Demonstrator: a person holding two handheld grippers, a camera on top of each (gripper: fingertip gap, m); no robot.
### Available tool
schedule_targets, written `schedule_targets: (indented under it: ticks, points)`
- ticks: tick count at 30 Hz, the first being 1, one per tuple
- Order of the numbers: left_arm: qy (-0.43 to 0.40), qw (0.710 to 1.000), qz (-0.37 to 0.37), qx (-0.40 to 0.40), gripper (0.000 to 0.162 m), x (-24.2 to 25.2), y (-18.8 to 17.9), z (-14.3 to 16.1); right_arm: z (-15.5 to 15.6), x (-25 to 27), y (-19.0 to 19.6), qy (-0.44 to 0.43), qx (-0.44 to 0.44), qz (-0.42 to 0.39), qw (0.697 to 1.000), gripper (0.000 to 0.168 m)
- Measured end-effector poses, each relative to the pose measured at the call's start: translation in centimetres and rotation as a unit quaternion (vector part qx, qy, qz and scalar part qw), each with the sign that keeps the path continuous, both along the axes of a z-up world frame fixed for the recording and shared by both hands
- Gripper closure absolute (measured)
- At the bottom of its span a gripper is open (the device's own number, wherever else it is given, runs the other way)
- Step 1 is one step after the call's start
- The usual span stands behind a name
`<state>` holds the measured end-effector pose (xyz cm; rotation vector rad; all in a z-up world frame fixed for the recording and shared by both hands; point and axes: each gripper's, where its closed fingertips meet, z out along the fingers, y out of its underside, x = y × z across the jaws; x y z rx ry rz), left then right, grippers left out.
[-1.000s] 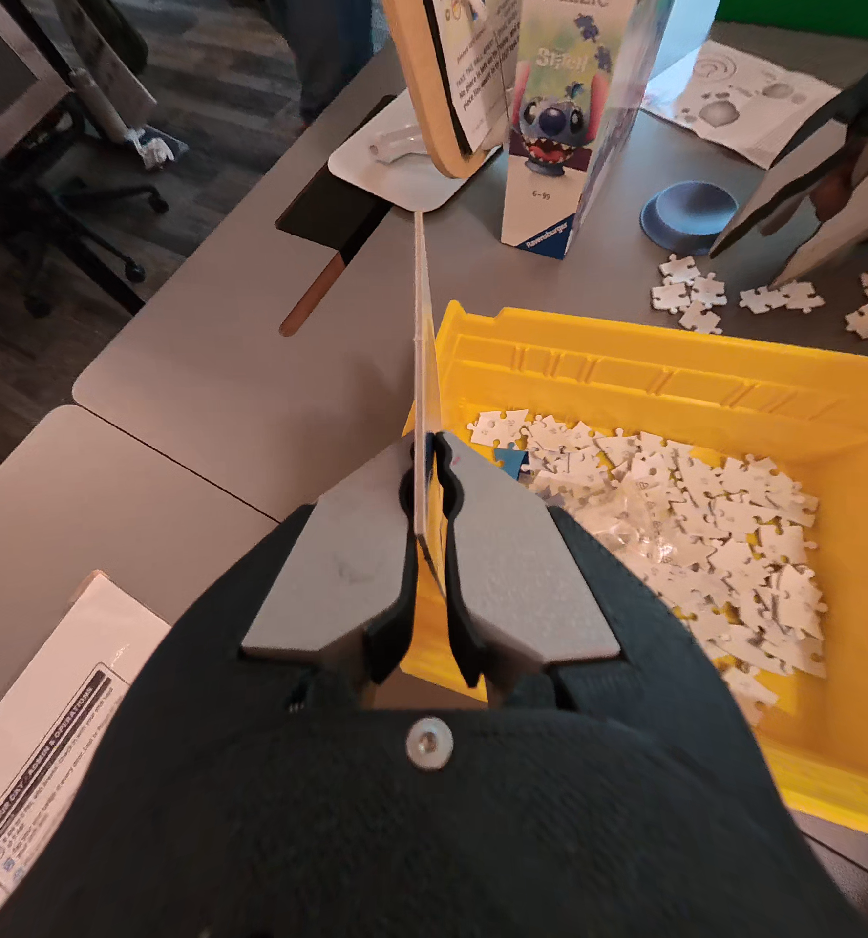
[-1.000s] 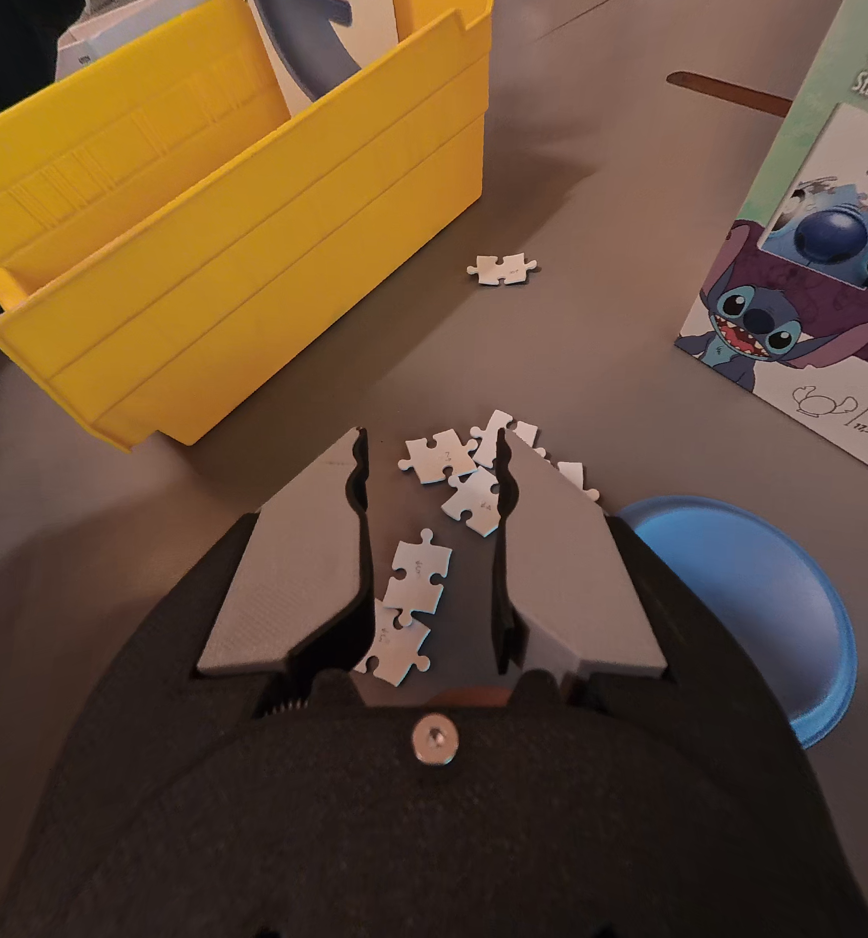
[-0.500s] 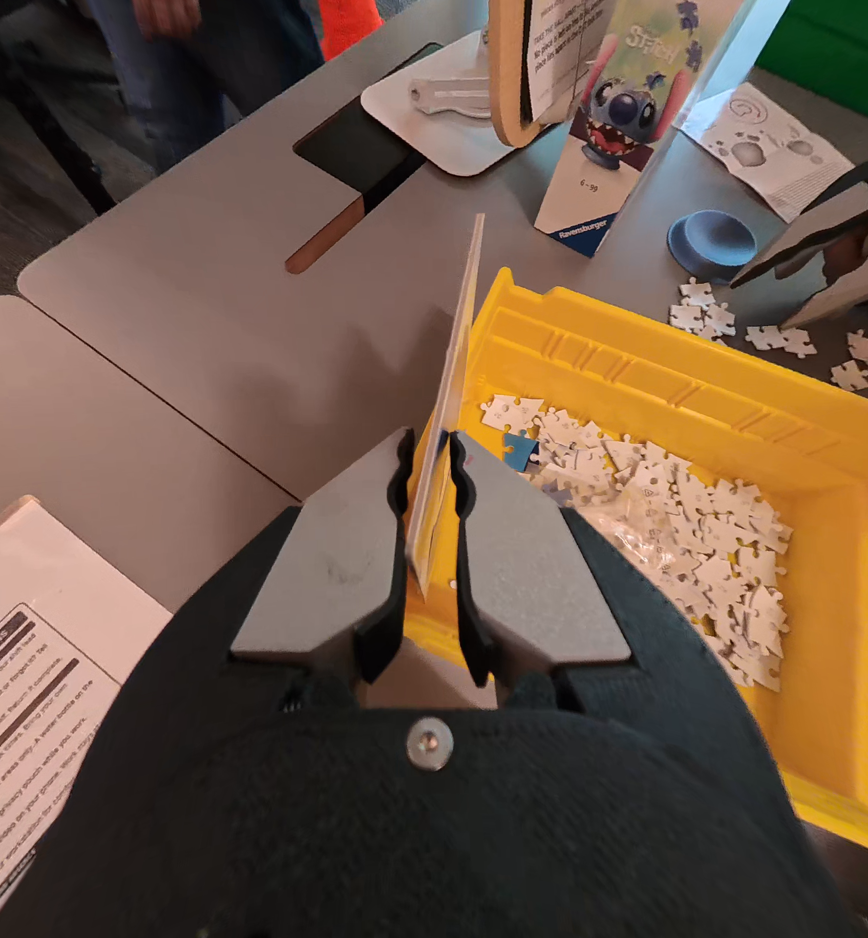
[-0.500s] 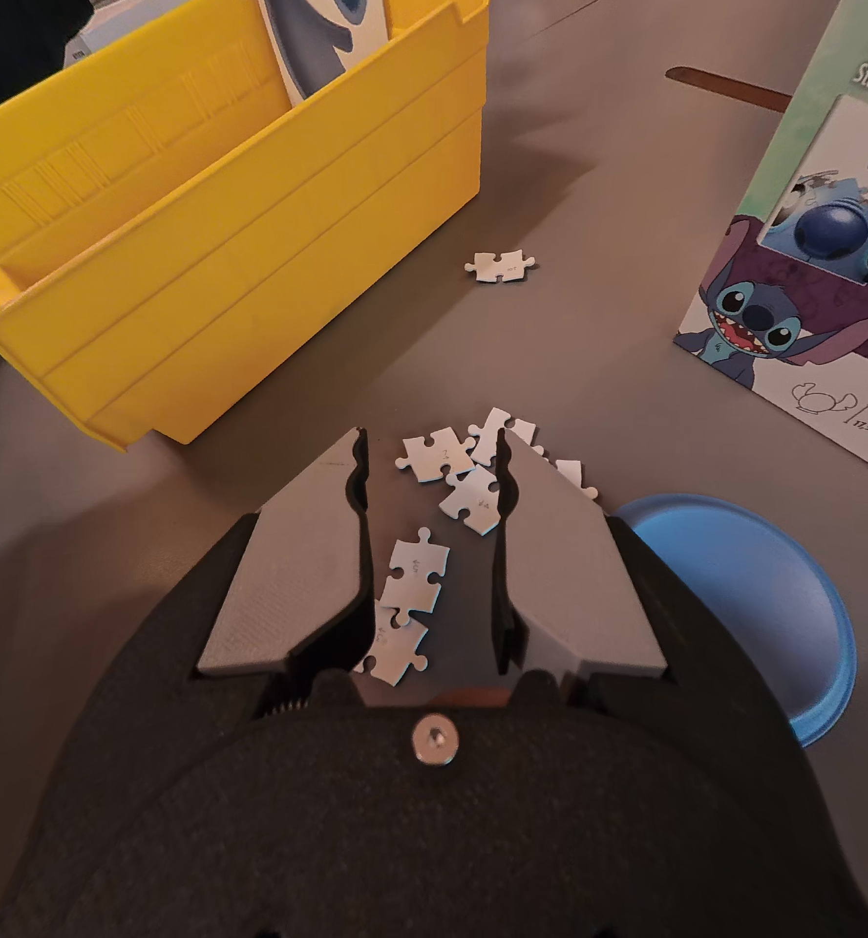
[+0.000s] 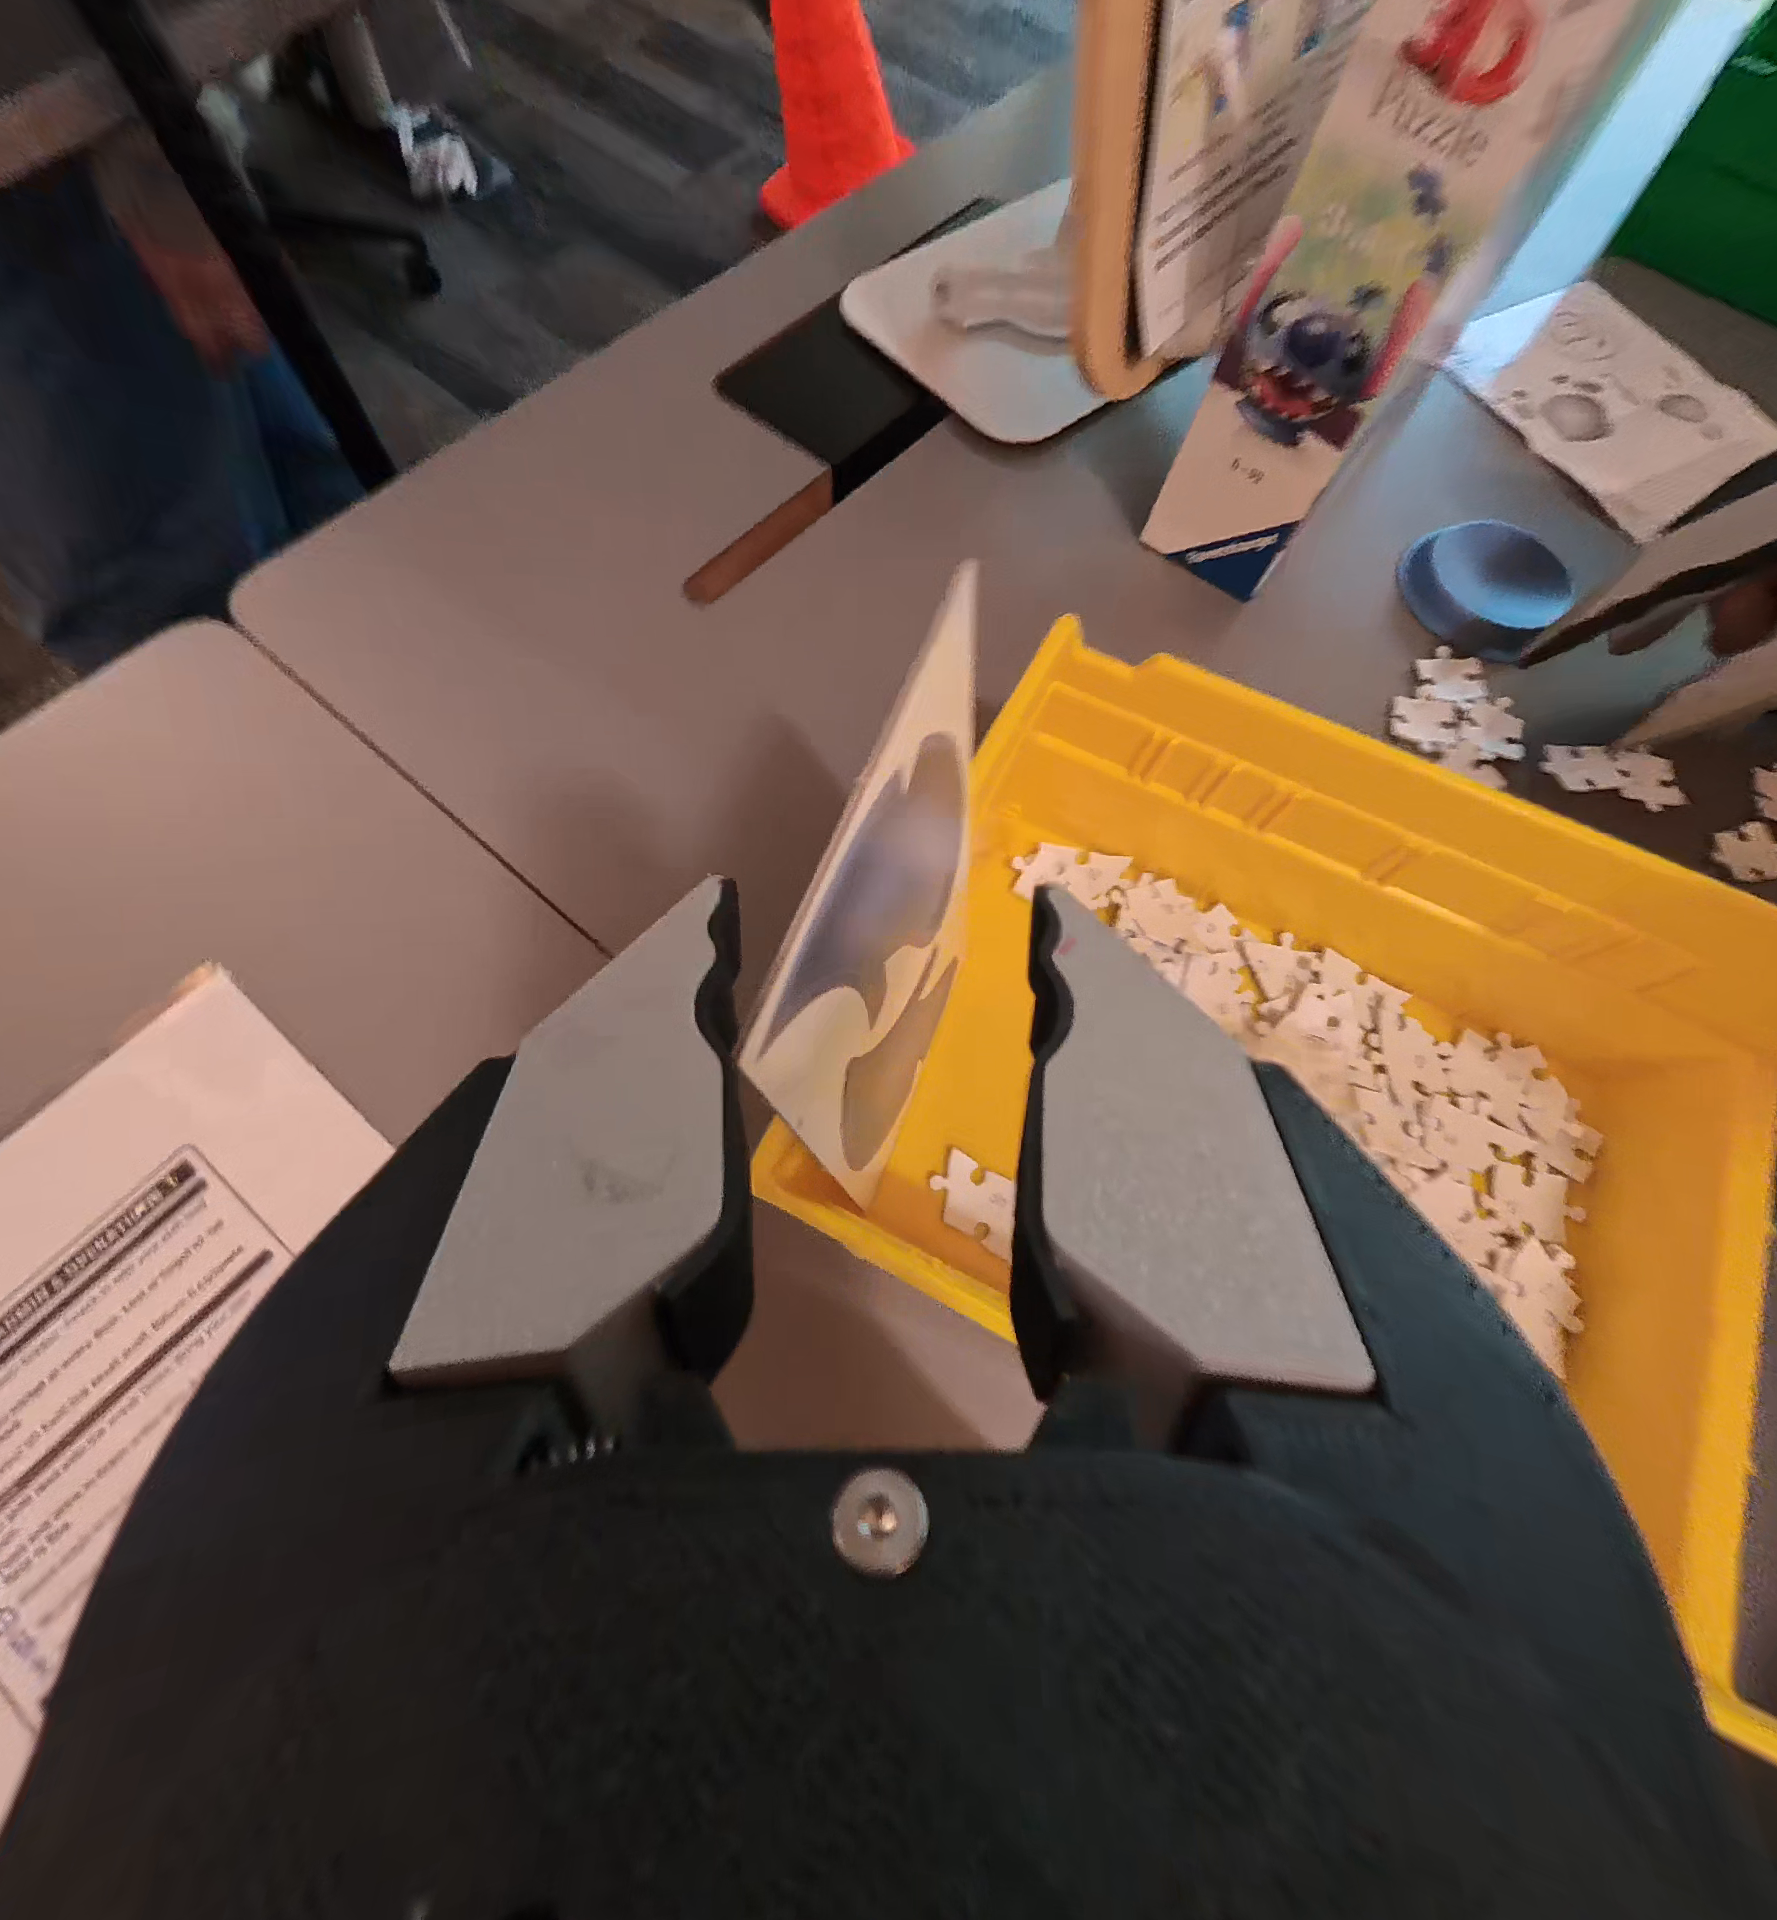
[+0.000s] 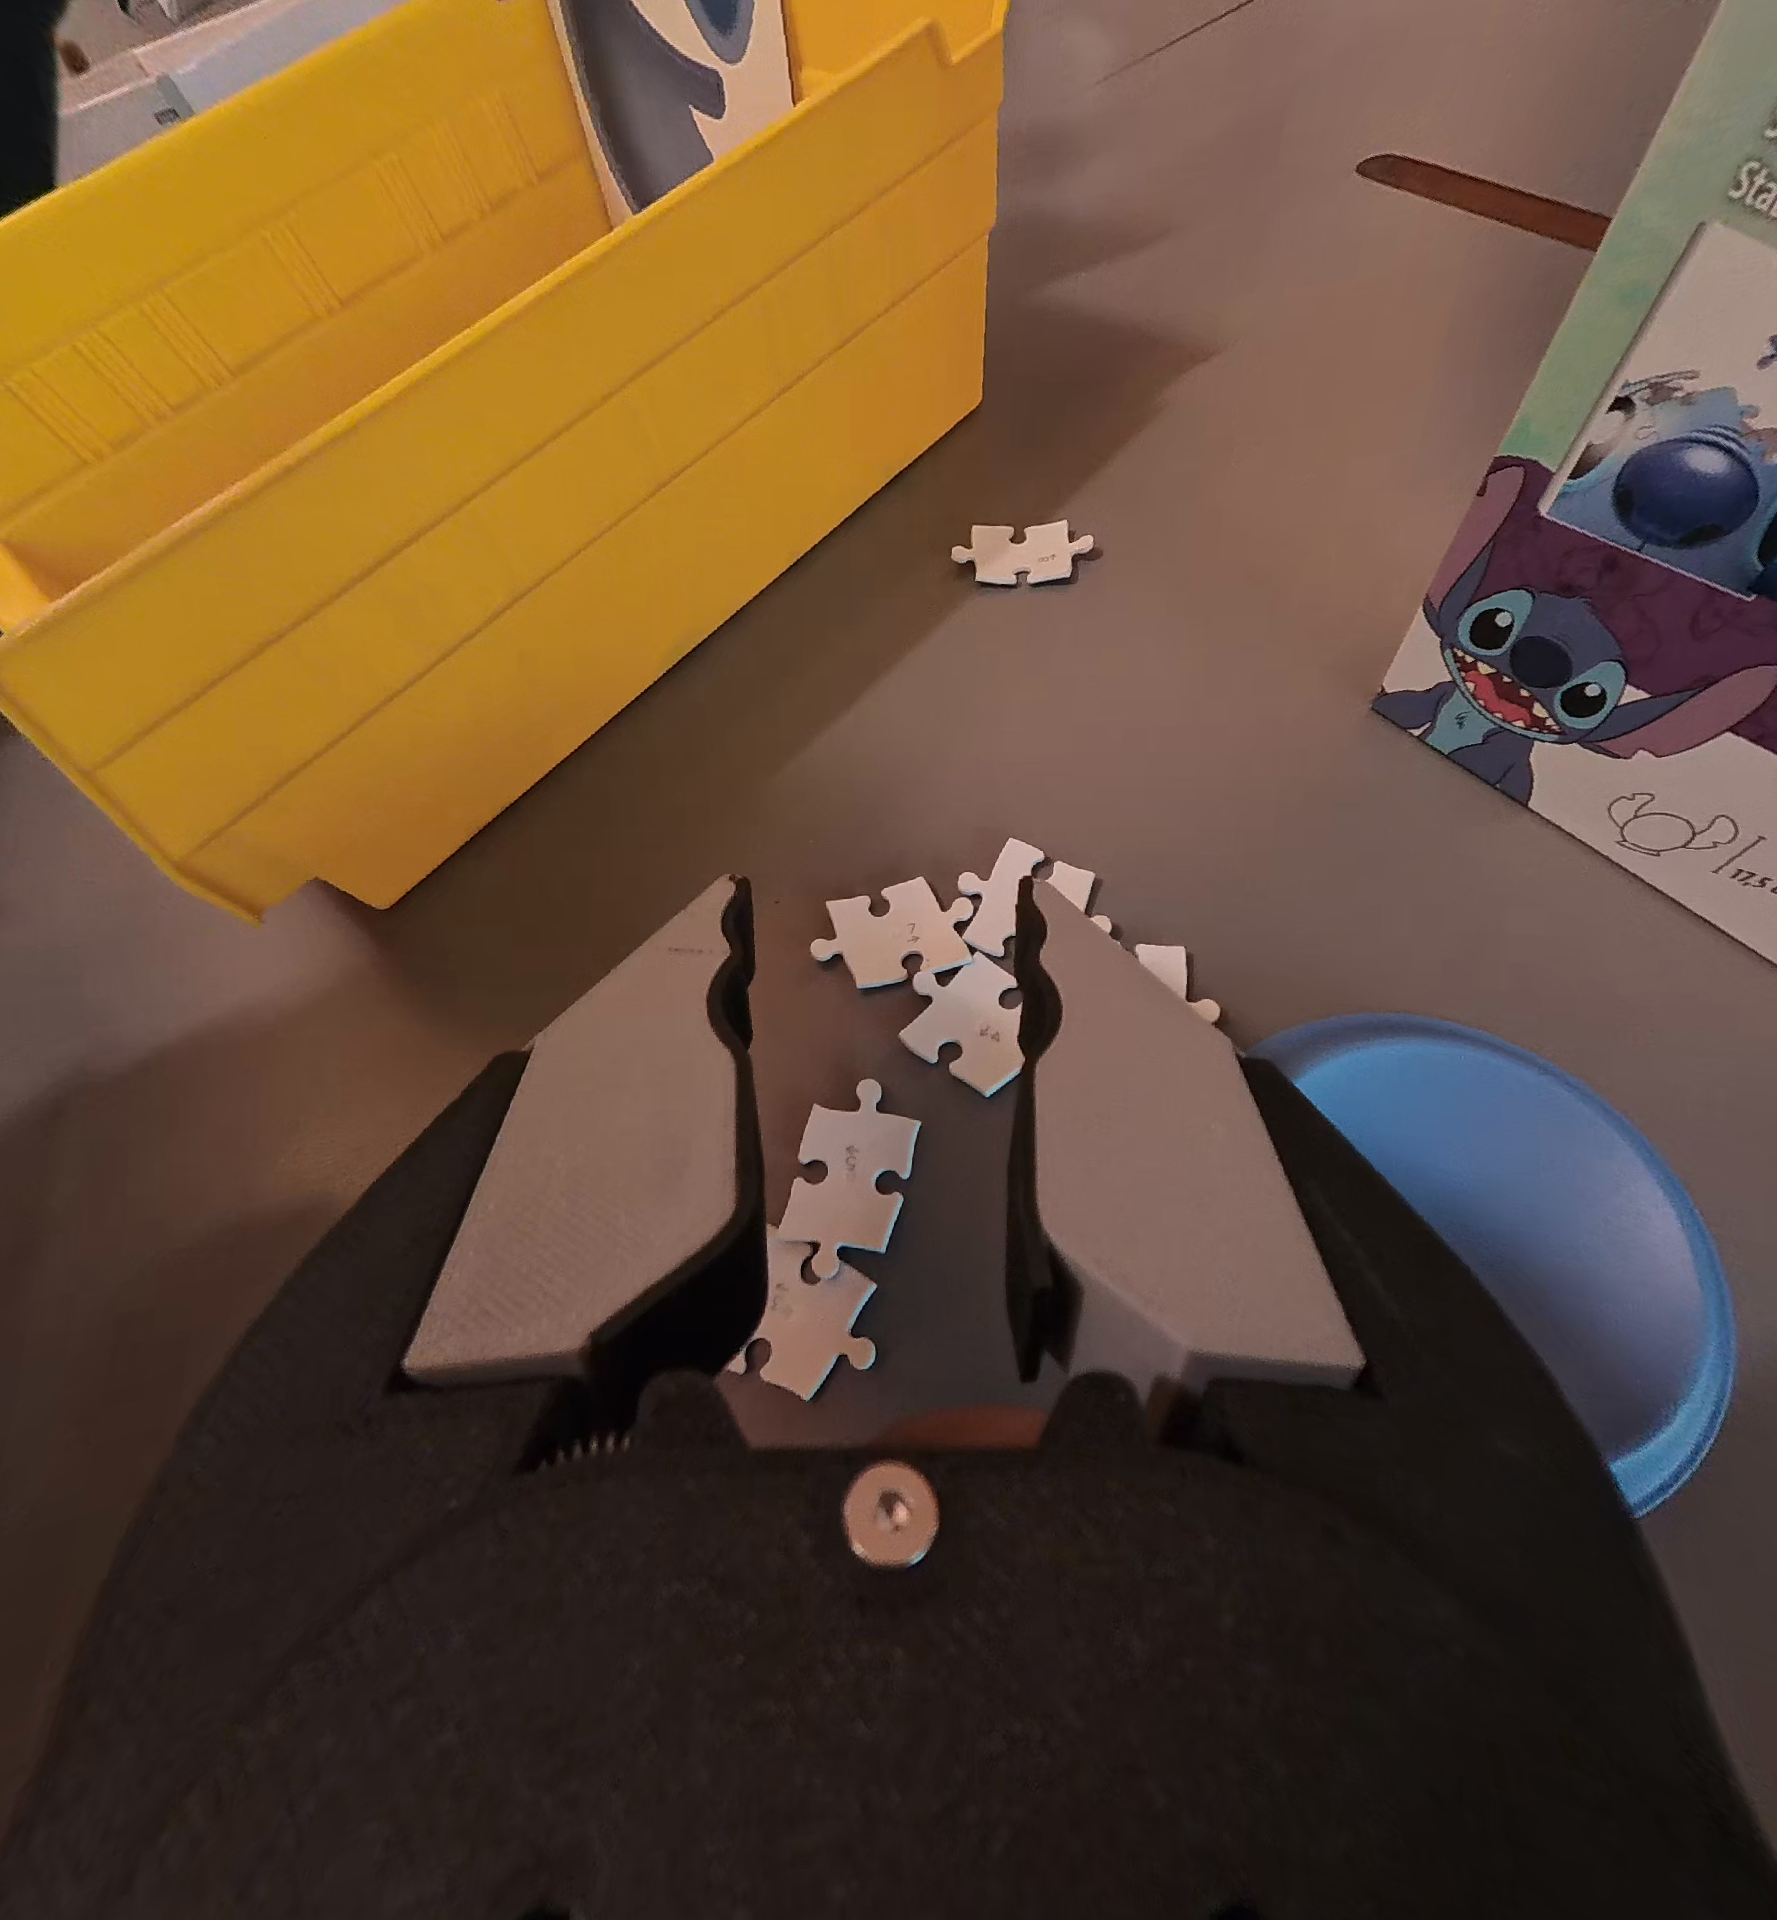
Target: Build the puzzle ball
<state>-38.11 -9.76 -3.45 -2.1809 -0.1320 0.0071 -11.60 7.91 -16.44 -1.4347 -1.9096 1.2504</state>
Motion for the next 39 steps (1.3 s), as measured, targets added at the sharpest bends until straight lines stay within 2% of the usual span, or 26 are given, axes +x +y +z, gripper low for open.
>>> schedule_targets:
  ticks: [4,7,11,21,25,30,32,35,37,39]
  points:
    - [0.048,0.998,-0.033,0.027,0.112,3.0,-0.8,3.0,-0.1,0.0,-0.1,-0.002,0.002,0.001,1.000,0.120]
    - [0.059,0.996,-0.062,0.007,0.114,5.5,-0.6,2.8,-0.3,-0.1,0.0,-0.005,0.003,0.000,1.000,0.120]
    - [0.040,0.990,-0.120,-0.067,0.107,8.8,-0.2,0.4,-0.1,-0.1,0.2,-0.002,0.003,-0.006,1.000,0.121]
    - [0.016,0.945,-0.228,-0.234,0.114,14.8,0.8,-7.8,0.3,0.1,0.3,0.004,0.004,-0.004,1.000,0.120]
    - [0.005,0.916,-0.249,-0.313,0.117,15.8,0.3,-11.4,0.2,0.1,0.3,0.001,0.002,-0.003,1.000,0.120]
    - [-0.010,0.899,-0.247,-0.361,0.113,16.3,-0.2,-13.5,0.1,0.2,0.2,0.000,0.003,0.000,1.000,0.120]
    - [0.013,0.896,-0.217,-0.387,0.124,15.4,-0.4,-14.3,0.1,0.2,0.1,0.000,0.004,0.001,1.000,0.120]
    - [0.017,0.898,-0.203,-0.391,0.151,14.8,-0.2,-14.3,0.2,0.2,0.0,0.001,0.004,0.001,1.000,0.120]
    - [0.013,0.908,-0.190,-0.374,0.161,14.2,0.1,-13.6,0.2,0.3,0.0,0.002,0.004,0.001,1.000,0.121]
    - [0.015,0.921,-0.175,-0.347,0.162,13.3,0.4,-12.4,0.2,0.2,0.0,0.002,0.004,0.001,1.000,0.120]
